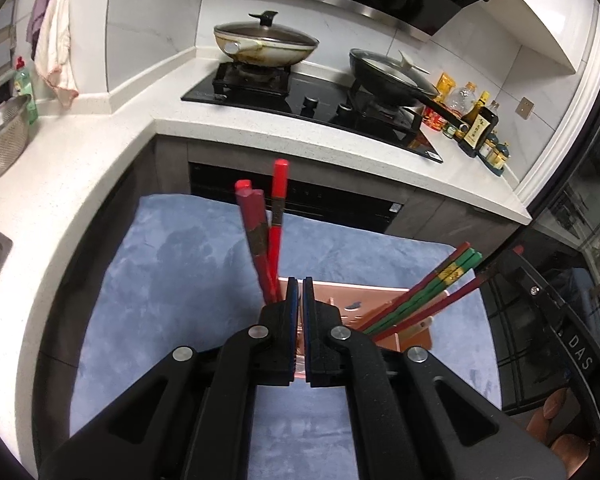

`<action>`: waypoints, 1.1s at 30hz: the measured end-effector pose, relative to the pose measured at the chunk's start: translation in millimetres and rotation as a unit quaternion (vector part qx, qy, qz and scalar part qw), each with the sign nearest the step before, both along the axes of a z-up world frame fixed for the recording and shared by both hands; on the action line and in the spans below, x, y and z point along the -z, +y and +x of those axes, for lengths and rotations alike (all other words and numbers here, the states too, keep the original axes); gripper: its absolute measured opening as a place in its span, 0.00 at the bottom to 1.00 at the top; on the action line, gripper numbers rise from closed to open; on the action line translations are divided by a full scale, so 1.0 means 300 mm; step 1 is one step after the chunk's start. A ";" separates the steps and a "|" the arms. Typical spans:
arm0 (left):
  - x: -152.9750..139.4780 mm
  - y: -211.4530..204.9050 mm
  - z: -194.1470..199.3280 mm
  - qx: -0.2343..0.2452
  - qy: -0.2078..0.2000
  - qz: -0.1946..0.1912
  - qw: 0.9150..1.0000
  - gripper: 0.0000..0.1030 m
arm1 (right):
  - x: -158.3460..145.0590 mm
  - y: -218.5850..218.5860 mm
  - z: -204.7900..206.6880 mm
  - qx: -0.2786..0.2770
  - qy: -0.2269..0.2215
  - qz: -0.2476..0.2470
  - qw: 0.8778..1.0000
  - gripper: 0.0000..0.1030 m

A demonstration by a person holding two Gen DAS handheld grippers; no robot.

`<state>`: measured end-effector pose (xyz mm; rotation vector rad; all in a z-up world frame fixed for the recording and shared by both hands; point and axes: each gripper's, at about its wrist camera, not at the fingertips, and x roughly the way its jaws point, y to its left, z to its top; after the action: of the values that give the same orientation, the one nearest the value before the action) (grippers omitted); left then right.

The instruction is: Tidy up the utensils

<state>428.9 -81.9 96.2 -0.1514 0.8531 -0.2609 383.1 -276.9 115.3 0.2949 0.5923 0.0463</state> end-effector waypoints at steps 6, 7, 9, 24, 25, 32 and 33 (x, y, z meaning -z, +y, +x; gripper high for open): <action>-0.004 0.001 -0.020 -0.008 -0.005 0.014 1.000 0.08 | -0.007 0.003 -0.007 0.004 -0.001 -0.004 1.000 0.13; -0.005 -0.001 -0.025 -0.009 -0.006 0.017 1.000 0.08 | -0.009 0.005 -0.009 0.004 -0.002 -0.006 1.000 0.13; -0.009 -0.001 -0.040 -0.012 -0.011 0.025 1.000 0.08 | -0.013 0.010 -0.022 0.004 -0.004 -0.010 1.000 0.13; -0.038 0.017 -0.209 -0.028 -0.034 0.069 0.997 0.09 | 0.036 0.063 -0.213 -0.020 0.026 -0.026 0.999 0.14; -0.037 0.020 -0.222 -0.030 -0.036 0.073 0.996 0.11 | 0.044 0.071 -0.233 -0.023 0.031 -0.029 0.999 0.14; -0.028 0.038 -0.326 -0.036 -0.040 0.095 0.994 0.24 | 0.071 0.123 -0.360 -0.028 0.041 -0.060 0.997 0.27; -0.026 0.040 -0.344 -0.035 -0.039 0.095 0.994 0.24 | 0.072 0.130 -0.372 -0.027 0.042 -0.067 0.997 0.27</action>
<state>325.7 -69.8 103.9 0.0069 0.7888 -0.1177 271.7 -238.0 93.6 0.1508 0.6832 0.0464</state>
